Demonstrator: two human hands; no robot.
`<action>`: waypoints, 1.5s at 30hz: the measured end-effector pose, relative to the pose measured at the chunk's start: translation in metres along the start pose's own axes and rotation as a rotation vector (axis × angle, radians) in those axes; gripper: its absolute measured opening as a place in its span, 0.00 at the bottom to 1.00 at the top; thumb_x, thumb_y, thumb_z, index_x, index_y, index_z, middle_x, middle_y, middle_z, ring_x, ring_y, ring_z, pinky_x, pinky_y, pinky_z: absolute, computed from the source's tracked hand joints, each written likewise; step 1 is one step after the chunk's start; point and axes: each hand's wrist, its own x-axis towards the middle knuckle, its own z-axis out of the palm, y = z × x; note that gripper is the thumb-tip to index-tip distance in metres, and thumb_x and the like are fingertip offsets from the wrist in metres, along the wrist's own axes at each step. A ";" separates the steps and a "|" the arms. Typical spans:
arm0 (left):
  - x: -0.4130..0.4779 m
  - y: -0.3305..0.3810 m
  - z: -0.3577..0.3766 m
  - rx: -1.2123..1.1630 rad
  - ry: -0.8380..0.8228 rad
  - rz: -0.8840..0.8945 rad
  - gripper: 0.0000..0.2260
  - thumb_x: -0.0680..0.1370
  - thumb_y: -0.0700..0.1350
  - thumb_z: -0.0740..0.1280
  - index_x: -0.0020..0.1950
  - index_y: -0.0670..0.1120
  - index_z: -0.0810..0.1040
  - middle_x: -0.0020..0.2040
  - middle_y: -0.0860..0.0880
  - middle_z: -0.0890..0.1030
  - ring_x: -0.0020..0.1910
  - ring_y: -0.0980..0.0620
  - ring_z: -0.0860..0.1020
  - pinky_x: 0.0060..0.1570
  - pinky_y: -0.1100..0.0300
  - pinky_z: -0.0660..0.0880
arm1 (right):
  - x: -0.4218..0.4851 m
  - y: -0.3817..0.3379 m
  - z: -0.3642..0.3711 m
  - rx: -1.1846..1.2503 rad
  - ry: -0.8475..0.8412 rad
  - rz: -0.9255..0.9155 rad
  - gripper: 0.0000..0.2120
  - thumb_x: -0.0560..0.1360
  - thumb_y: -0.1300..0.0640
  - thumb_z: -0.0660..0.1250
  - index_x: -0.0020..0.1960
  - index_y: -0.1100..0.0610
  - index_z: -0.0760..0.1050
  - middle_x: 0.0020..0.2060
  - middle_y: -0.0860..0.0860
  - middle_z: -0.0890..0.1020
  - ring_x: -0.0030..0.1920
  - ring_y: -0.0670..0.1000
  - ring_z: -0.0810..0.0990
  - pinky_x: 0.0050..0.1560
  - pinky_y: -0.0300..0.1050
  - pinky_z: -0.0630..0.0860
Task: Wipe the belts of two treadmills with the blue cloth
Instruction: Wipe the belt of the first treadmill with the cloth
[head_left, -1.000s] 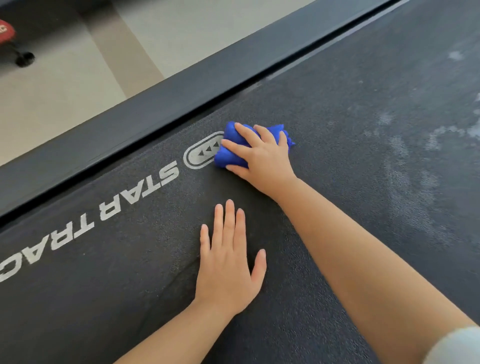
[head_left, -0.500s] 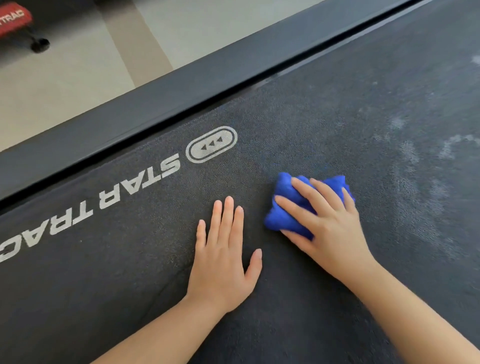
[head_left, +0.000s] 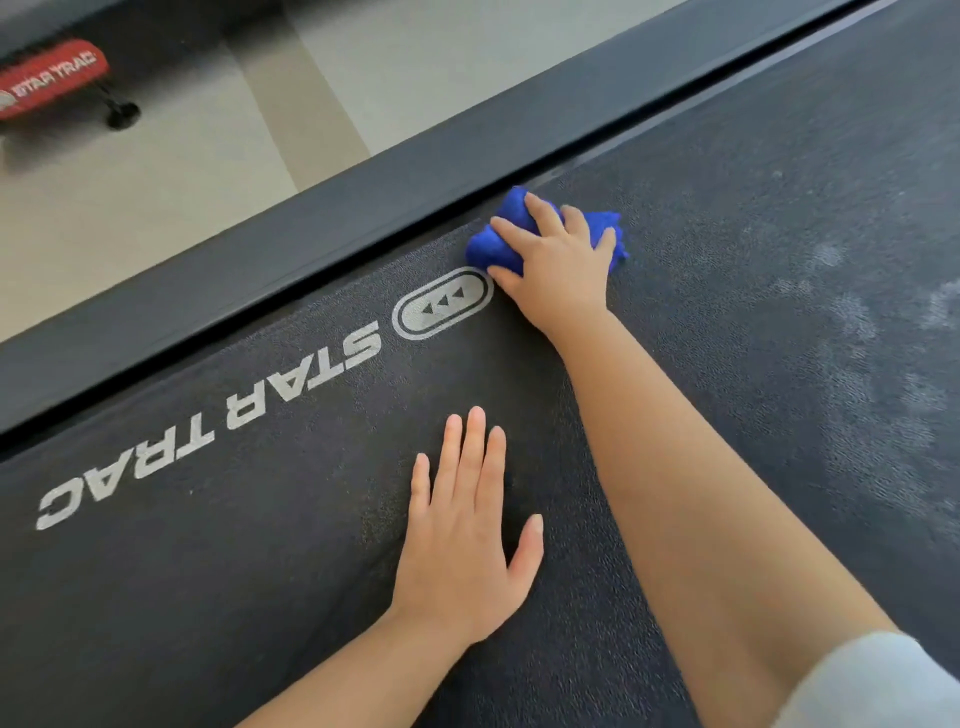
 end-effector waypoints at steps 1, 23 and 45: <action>0.000 0.000 0.000 0.001 -0.002 -0.001 0.31 0.76 0.58 0.52 0.73 0.40 0.61 0.75 0.42 0.57 0.74 0.43 0.55 0.66 0.44 0.56 | -0.008 0.002 0.002 0.013 0.025 -0.005 0.23 0.76 0.44 0.61 0.70 0.44 0.65 0.74 0.50 0.59 0.72 0.58 0.57 0.66 0.67 0.53; 0.000 0.001 0.003 0.024 0.027 0.001 0.32 0.76 0.58 0.49 0.74 0.39 0.59 0.75 0.41 0.57 0.74 0.43 0.54 0.68 0.43 0.55 | -0.110 0.035 -0.011 0.000 0.199 0.182 0.22 0.71 0.45 0.69 0.63 0.48 0.75 0.69 0.55 0.69 0.66 0.64 0.68 0.58 0.73 0.61; 0.020 0.092 -0.016 0.147 -0.058 0.288 0.29 0.80 0.55 0.46 0.76 0.38 0.47 0.76 0.40 0.46 0.75 0.41 0.42 0.71 0.44 0.44 | -0.339 0.131 -0.051 -0.081 0.179 0.259 0.21 0.71 0.40 0.58 0.63 0.42 0.68 0.65 0.53 0.74 0.63 0.59 0.71 0.56 0.72 0.67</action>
